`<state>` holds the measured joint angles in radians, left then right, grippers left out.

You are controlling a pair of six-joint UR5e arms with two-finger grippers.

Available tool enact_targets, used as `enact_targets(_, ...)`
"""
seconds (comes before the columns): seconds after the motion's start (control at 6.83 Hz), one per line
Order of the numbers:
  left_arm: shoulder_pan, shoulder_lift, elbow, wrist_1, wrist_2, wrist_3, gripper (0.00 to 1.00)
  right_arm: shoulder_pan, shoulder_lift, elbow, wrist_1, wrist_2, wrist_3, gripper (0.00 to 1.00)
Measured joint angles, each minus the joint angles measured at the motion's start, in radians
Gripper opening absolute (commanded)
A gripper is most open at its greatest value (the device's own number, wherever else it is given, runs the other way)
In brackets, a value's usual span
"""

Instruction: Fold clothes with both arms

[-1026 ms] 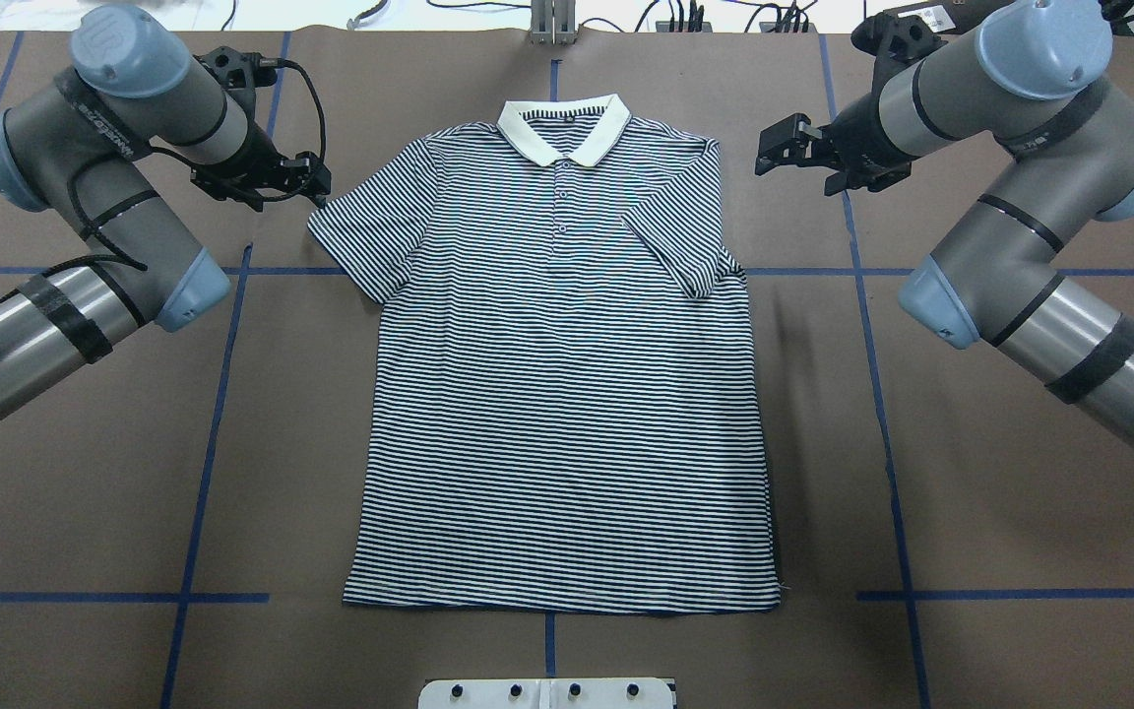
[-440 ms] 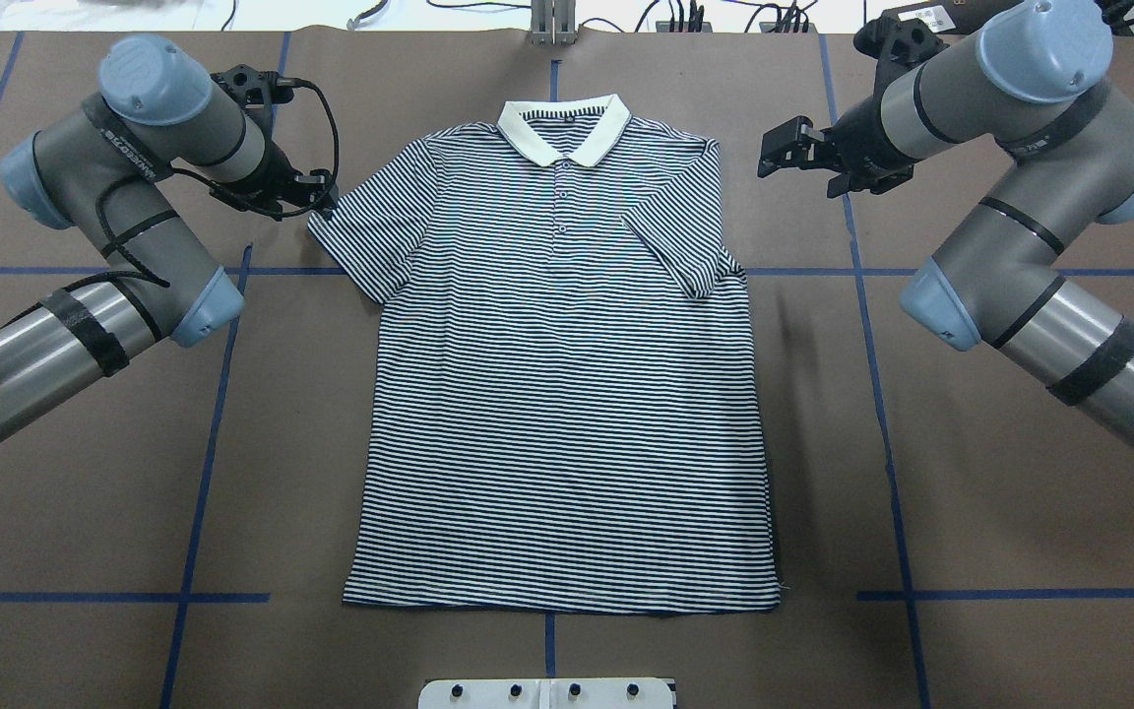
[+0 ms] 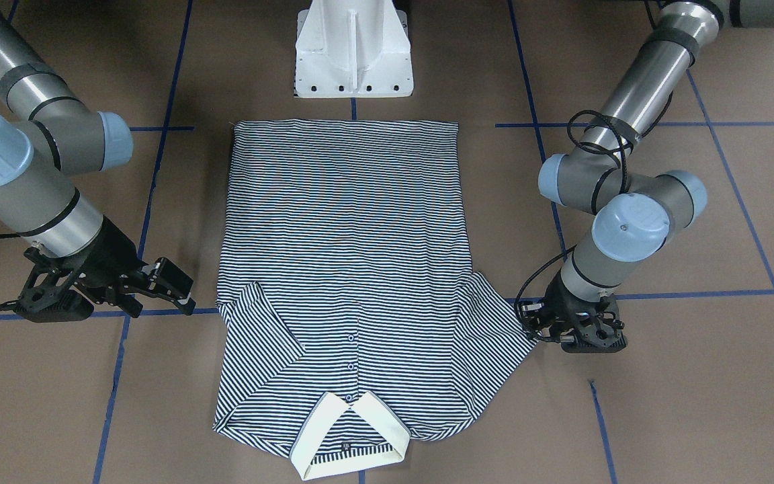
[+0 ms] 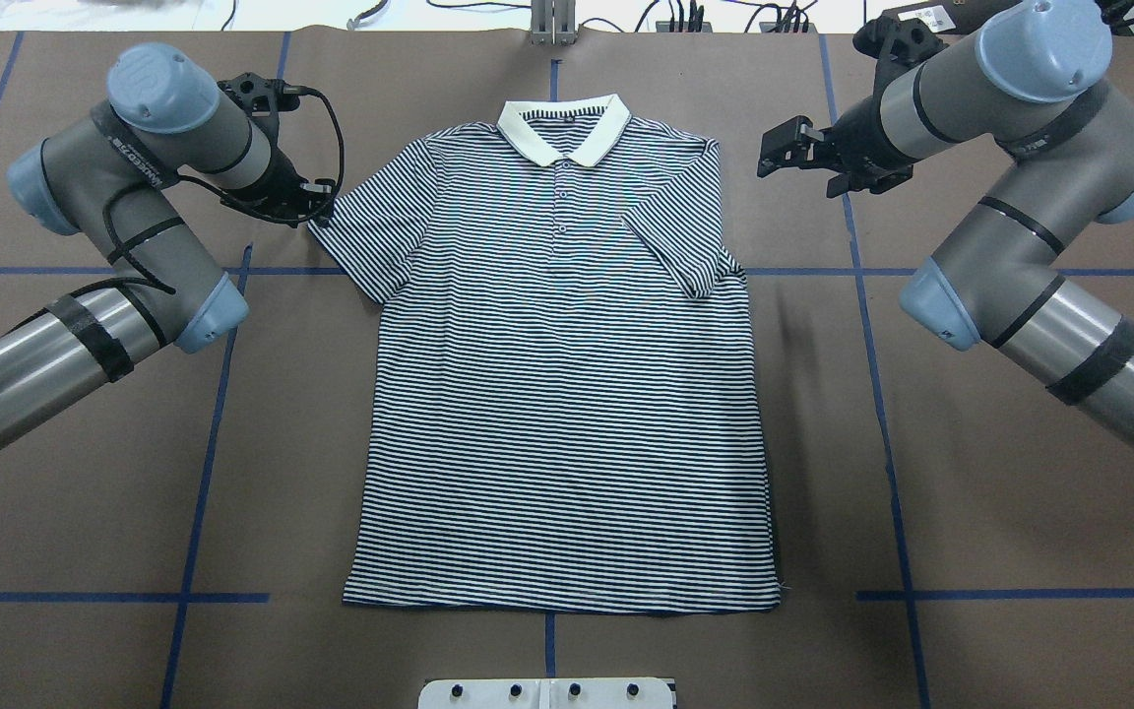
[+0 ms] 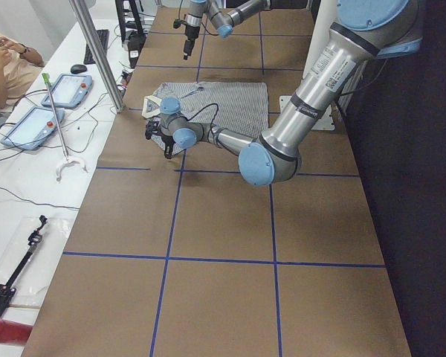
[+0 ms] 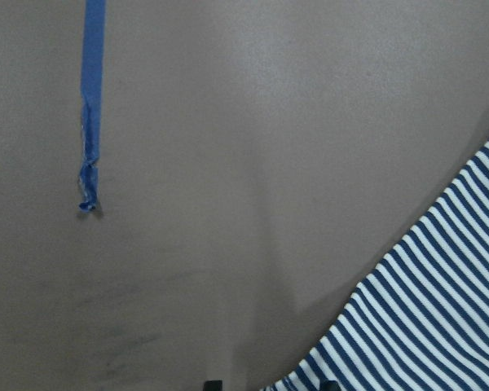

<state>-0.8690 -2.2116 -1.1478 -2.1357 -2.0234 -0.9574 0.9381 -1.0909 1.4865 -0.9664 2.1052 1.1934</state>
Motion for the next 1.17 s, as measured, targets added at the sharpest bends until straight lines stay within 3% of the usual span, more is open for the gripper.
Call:
enact_targets(0.44, 0.001, -0.032, -0.024, 0.004, -0.003, -0.055, 0.00, -0.001, 0.002, 0.001, 0.000, 0.002, 0.000, 1.00)
enact_targets(0.88, 0.022, -0.085, -0.088, 0.014, -0.003, -0.260, 0.00, -0.002, 0.008, 0.003, 0.000, 0.003, 0.000, 1.00)
enact_targets(1.17, 0.078, -0.134, -0.063, 0.013, 0.027, -0.382, 0.00, -0.003, 0.008, 0.001, 0.000, 0.002, 0.000, 1.00)
